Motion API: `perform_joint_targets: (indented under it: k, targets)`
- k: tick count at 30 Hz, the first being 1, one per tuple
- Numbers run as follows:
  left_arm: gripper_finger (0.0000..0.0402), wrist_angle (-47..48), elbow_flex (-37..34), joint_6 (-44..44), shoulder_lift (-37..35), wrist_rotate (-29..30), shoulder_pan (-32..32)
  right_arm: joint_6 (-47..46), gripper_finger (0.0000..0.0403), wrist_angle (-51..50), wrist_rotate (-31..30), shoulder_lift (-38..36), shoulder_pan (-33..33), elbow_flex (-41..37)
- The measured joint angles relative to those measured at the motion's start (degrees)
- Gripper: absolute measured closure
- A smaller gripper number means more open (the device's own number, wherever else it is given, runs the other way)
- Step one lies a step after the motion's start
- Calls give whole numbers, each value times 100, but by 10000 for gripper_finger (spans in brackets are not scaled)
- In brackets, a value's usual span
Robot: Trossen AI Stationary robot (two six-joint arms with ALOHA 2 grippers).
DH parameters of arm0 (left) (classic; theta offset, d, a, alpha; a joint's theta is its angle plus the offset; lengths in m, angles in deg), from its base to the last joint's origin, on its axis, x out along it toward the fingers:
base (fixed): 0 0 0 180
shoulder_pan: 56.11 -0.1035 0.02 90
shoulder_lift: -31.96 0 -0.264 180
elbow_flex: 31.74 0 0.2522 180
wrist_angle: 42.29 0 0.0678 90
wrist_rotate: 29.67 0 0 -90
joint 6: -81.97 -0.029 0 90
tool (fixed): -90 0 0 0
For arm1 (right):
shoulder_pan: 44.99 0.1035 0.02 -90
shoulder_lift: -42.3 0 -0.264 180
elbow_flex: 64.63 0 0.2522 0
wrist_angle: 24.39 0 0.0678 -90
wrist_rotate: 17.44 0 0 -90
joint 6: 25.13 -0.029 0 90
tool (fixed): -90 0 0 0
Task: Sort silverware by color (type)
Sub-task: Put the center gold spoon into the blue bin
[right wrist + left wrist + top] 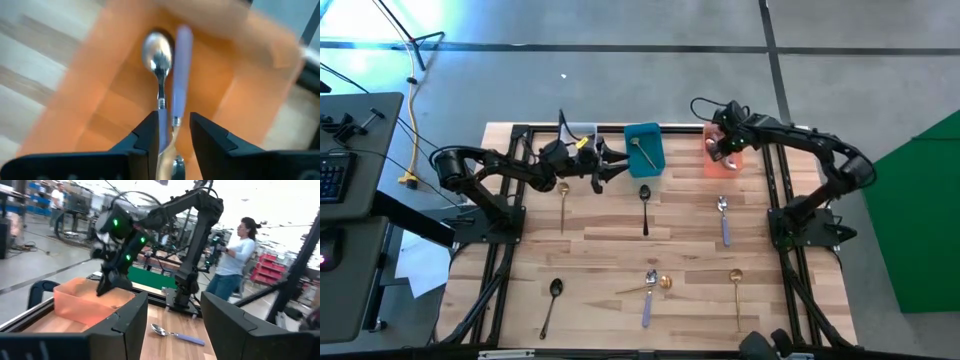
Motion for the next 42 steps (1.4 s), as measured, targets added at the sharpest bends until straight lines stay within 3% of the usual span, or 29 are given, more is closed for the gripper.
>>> perform_joint_targets:
  k: [5, 11, 16, 22, 29, 35, 42]
  targets:
    - [256, 34, 0, 32, 0, -358, -79, 232, 321, -92, -6, -669, 435, 2]
    - [312, 519, -2, -321, 0, -638, -42, 302, 382, 4, 39, -1093, 1569, 2]
    - [362, 864, -2, -617, -2, -806, 215, 431, 396, 1010, 762, -982, 2416, 2]
    - [399, 1288, -2, -822, -2, -664, 749, 315, 401, 1992, 869, -696, 3505, 0]
    - [401, 1733, -2, -1289, -7, 42, 1289, 16, 402, 2024, 478, -613, 5072, -2]
    - [401, 2026, -2, -1318, -7, 498, 1456, -1235, 379, 1965, 138, -352, 6211, -4]
    - [401, 2103, -2, -1317, -7, 691, 1527, -1862, 279, 2321, 4, 515, 7093, -4]
